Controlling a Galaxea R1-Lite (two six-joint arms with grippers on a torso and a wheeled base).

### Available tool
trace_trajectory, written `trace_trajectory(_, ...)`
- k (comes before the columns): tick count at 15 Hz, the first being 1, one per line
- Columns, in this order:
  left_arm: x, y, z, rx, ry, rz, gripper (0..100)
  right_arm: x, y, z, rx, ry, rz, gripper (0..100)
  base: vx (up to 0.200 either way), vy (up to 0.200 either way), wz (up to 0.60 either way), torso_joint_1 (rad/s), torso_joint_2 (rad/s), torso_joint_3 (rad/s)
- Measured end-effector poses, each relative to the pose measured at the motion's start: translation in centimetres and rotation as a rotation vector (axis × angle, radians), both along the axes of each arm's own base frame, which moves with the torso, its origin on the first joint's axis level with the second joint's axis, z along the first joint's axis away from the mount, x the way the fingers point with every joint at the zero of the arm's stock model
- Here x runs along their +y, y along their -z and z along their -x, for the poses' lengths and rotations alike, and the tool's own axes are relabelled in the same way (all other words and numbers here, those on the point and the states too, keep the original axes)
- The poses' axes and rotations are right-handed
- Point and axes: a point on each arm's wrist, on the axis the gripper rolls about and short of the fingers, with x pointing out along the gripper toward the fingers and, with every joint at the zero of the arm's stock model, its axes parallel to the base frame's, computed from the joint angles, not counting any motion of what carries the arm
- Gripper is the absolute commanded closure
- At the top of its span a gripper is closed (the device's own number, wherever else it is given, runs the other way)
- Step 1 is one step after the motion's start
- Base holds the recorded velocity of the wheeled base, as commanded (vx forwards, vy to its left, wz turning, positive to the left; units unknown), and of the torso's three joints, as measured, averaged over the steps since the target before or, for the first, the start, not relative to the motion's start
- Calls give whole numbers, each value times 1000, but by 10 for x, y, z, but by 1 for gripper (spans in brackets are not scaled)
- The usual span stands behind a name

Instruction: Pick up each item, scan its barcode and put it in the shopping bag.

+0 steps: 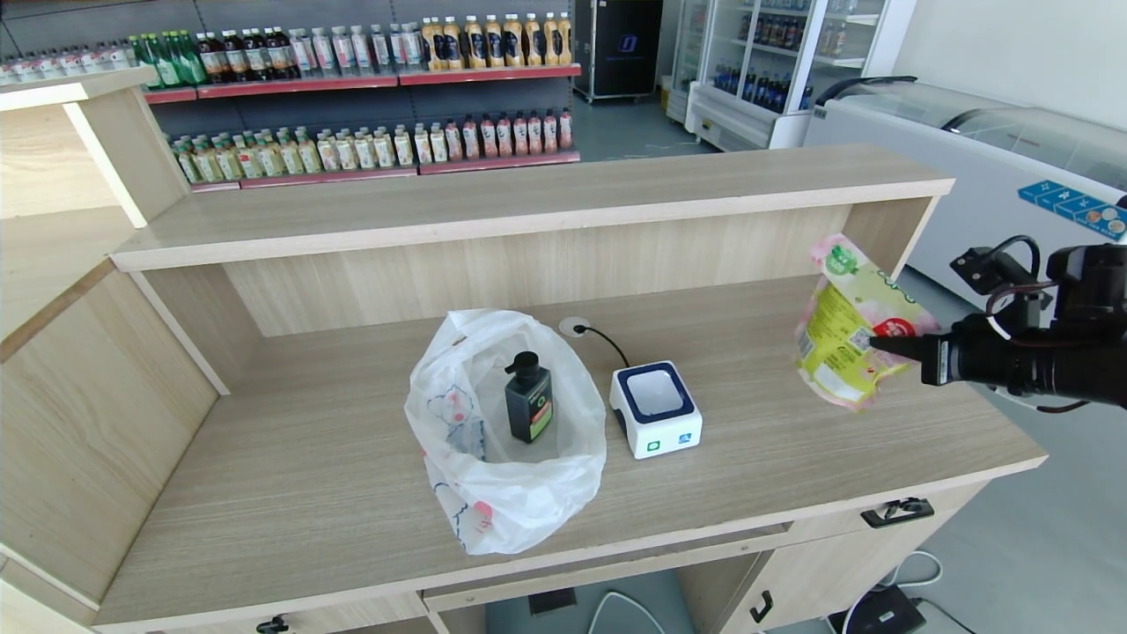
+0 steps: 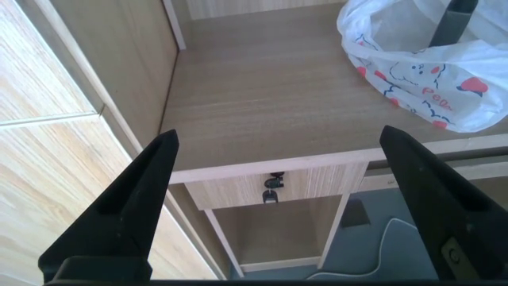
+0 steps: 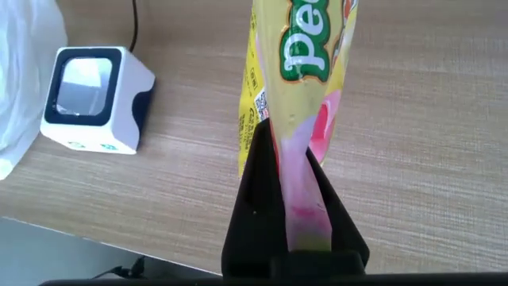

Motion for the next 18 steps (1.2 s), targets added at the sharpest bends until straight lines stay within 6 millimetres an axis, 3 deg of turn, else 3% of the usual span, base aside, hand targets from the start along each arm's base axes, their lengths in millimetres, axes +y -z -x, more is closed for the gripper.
trace_trajectory(5,0,0,0,0,-1,0,0,8,-29,32,-102,-217,-73,100,0,0,0,0,0,0)
trace_trajectory(9,0,0,0,0,0,0,0,15,-55,71,-194,-443,-134,100,0,0,0,0,0,0)
trace_trajectory(18,0,0,0,0,0,0,0,54,-109,135,-300,-609,-188,100,0,0,0,0,0,0)
